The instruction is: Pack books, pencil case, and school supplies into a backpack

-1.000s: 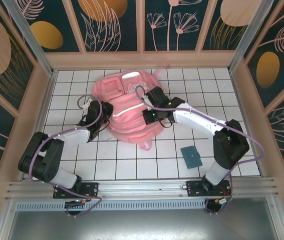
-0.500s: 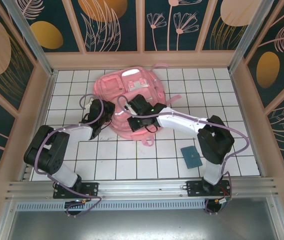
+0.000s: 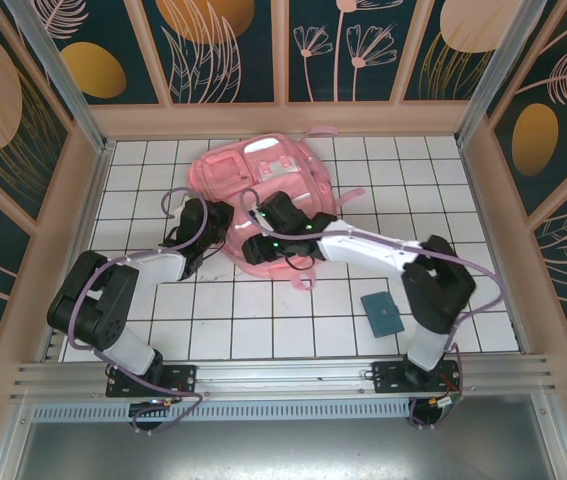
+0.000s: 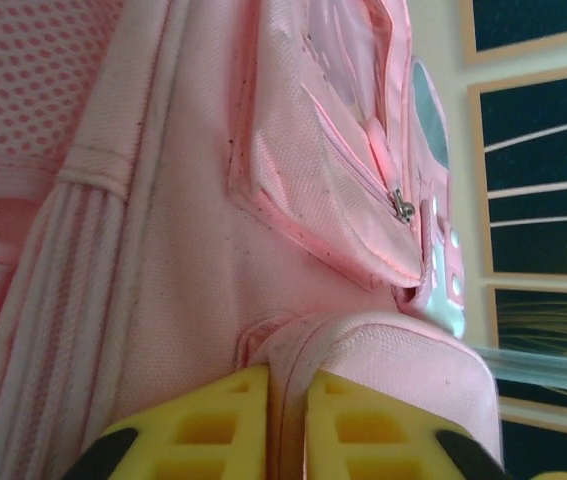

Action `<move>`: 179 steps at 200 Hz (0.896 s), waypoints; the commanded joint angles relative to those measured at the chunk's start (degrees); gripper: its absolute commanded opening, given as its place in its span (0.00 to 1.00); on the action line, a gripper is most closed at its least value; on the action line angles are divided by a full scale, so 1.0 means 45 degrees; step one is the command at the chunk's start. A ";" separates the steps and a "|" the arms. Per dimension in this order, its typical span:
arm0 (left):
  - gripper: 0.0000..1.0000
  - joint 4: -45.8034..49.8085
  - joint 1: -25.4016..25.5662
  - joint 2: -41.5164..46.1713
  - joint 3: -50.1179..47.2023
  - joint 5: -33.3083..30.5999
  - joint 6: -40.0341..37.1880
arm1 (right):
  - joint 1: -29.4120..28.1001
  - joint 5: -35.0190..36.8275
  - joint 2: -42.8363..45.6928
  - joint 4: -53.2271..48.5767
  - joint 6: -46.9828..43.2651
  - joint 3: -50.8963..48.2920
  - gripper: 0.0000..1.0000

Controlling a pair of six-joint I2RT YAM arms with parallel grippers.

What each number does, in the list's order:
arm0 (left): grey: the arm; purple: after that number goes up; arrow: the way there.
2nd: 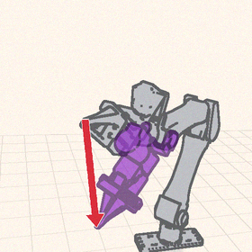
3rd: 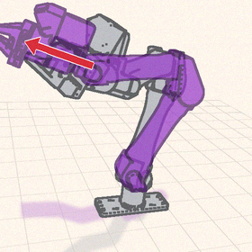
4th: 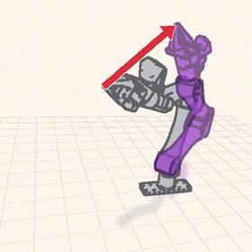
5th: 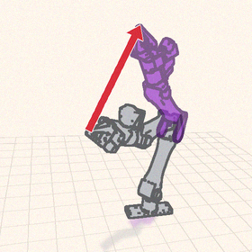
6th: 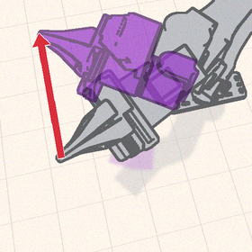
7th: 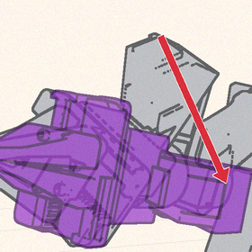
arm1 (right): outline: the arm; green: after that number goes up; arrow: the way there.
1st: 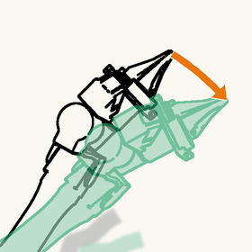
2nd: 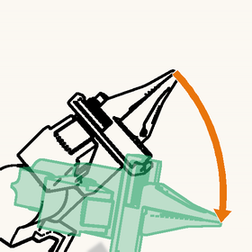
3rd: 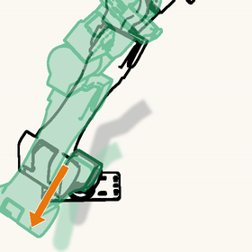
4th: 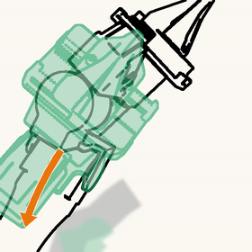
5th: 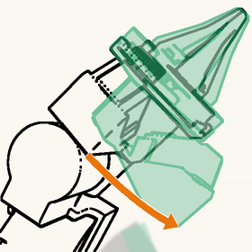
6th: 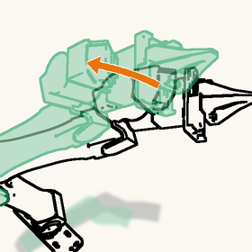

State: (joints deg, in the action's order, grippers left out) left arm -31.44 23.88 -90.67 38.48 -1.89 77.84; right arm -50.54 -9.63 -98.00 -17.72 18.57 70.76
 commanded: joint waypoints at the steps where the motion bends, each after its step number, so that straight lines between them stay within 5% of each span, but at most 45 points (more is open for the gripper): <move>1: 0.32 0.0545 0.0202 0.0922 0.0340 0.0579 -0.0990 | 0.1209 -0.0573 0.2482 0.1602 0.1126 -0.1410 0.61; 23: 0.50 0.2517 0.0201 0.1511 0.0601 0.0446 -0.2262 | 0.2380 -0.0526 0.3476 0.1276 0.2001 -0.2158 0.61; 58: 0.58 0.5424 0.0220 0.2470 0.1157 0.0069 -0.4274 | 0.4183 -0.0375 0.3562 0.0837 0.4632 -0.2410 0.60; 90: 0.58 0.7259 0.0553 0.2931 0.1500 0.0419 -0.5661 | 0.5225 -0.1465 0.2576 0.1037 0.6368 -0.1981 0.59; 179: 0.47 0.7527 0.2618 0.2695 0.1177 0.1718 -0.7488 | 0.5295 -0.2094 0.0959 0.1278 0.6428 -0.0921 0.25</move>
State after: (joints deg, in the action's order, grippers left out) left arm 1.78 34.35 -77.52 43.94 3.07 48.36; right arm -26.61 -17.69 -93.19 -12.82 47.40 64.05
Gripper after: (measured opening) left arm 0.483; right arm 0.275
